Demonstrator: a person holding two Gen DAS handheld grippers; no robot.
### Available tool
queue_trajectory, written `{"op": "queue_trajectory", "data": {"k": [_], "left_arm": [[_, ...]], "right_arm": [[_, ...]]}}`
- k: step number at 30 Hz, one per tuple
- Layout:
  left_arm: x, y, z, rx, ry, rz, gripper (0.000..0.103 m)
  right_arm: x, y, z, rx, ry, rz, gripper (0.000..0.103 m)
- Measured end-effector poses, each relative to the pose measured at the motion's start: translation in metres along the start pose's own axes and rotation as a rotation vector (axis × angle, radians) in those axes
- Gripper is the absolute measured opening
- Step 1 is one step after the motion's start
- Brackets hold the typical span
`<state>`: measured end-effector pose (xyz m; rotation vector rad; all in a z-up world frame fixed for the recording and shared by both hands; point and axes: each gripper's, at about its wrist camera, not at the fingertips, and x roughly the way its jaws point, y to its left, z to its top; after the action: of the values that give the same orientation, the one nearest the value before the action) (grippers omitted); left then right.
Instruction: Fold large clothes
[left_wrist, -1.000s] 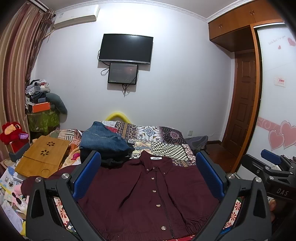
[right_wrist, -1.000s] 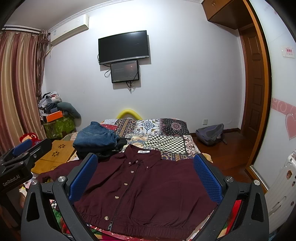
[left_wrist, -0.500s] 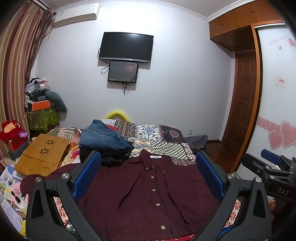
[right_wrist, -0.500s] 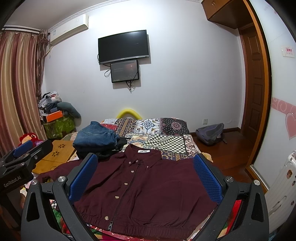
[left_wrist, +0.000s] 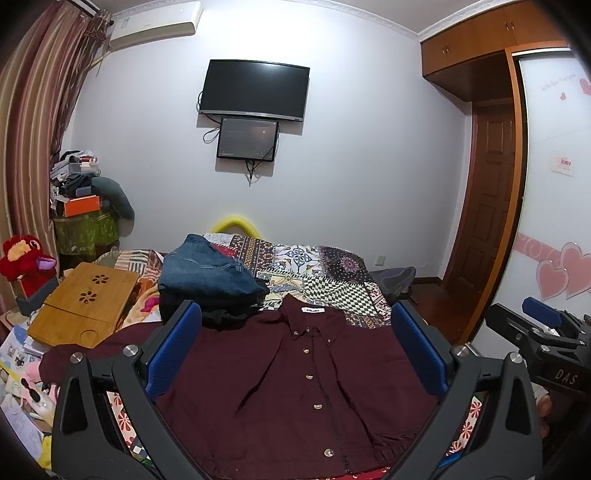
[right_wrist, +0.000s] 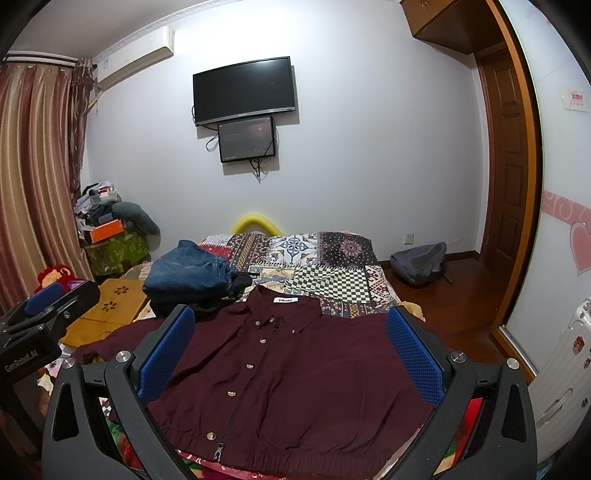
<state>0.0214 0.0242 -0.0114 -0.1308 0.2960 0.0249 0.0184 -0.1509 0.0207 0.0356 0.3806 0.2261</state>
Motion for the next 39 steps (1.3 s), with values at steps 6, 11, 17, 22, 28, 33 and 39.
{"op": "queue_trajectory", "data": {"k": [6, 11, 17, 22, 28, 33, 39], "left_arm": [[0.009, 0.011, -0.001, -0.001, 0.01, 0.029, 0.103], [0.021, 0.032, 0.003, -0.008, 0.008, 0.076, 0.103], [0.042, 0.093, 0.012, -0.101, 0.005, 0.21, 0.103], [0.064, 0.162, 0.006, -0.191, 0.039, 0.359, 0.103], [0.098, 0.241, -0.02, -0.318, 0.18, 0.42, 0.103], [0.127, 0.31, -0.058, -0.481, 0.316, 0.402, 0.103], [0.133, 0.382, -0.11, -0.767, 0.401, 0.34, 0.102]], "right_arm": [[0.014, -0.002, -0.002, 0.002, 0.03, 0.0, 0.103], [0.031, -0.002, -0.001, -0.013, 0.054, -0.01, 0.103], [0.053, -0.005, -0.001, -0.02, 0.09, -0.024, 0.103], [0.076, -0.008, -0.002, -0.018, 0.142, -0.035, 0.103], [0.104, -0.01, -0.01, -0.008, 0.236, -0.043, 0.103], [0.13, -0.008, -0.018, -0.006, 0.325, -0.052, 0.103], [0.155, -0.01, -0.026, 0.02, 0.41, -0.061, 0.103]]}}
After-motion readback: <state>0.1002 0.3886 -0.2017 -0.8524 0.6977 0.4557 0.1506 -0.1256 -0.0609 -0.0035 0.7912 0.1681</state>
